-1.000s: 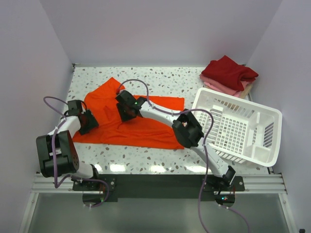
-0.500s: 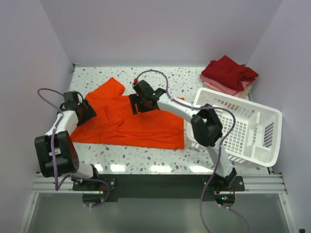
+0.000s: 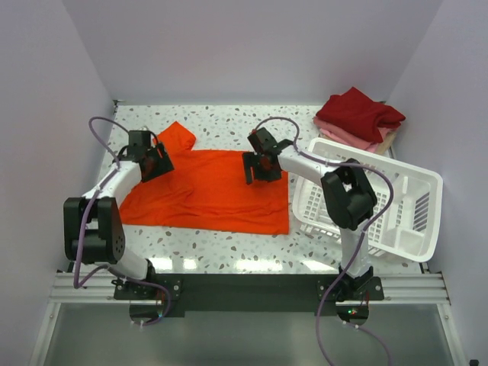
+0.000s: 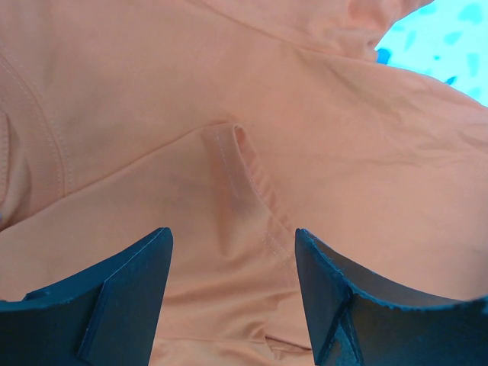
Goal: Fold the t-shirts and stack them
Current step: Fold the tshirt
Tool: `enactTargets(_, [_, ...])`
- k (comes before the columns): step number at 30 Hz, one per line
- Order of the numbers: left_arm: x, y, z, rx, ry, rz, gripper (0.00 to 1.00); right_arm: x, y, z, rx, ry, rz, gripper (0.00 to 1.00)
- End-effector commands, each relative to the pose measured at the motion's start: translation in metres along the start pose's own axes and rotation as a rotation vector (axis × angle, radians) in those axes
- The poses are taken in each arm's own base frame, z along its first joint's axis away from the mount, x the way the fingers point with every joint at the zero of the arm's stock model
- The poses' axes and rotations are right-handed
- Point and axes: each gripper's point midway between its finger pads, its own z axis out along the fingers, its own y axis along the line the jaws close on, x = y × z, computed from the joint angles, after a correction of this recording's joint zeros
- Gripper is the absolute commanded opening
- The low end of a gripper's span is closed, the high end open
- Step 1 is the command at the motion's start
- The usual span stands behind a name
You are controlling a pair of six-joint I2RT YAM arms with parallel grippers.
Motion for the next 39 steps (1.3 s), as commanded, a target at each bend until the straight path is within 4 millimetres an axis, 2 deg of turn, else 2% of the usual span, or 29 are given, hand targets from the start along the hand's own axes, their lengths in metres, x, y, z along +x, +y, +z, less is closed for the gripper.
enactTargets(1, [-0.009,-0.006,0.011,0.002,-0.020,-0.020,0.70,-0.010,-0.006,-0.014,-0.035,-0.035,0.014,0.75])
enactTargets(8, [0.017,0.003,0.035,-0.021,0.051,-0.021,0.70,0.009,-0.014,0.003,-0.014,0.042,-0.029,0.74])
enactTargets(16, [0.057,0.027,0.041,-0.082,0.120,-0.005,0.70,0.043,-0.027,0.012,0.026,0.141,-0.030,0.73])
enactTargets(22, [0.080,0.044,0.035,-0.128,0.151,0.017,0.70,0.068,-0.032,0.016,0.023,0.190,0.000,0.72])
enactTargets(24, [0.082,0.046,0.031,-0.130,0.147,0.014,0.70,0.076,-0.034,0.017,0.030,0.206,0.010,0.72])
enactTargets(39, [0.133,0.077,0.001,-0.222,0.221,-0.027,0.70,0.146,-0.011,-0.002,-0.039,0.352,0.003,0.71])
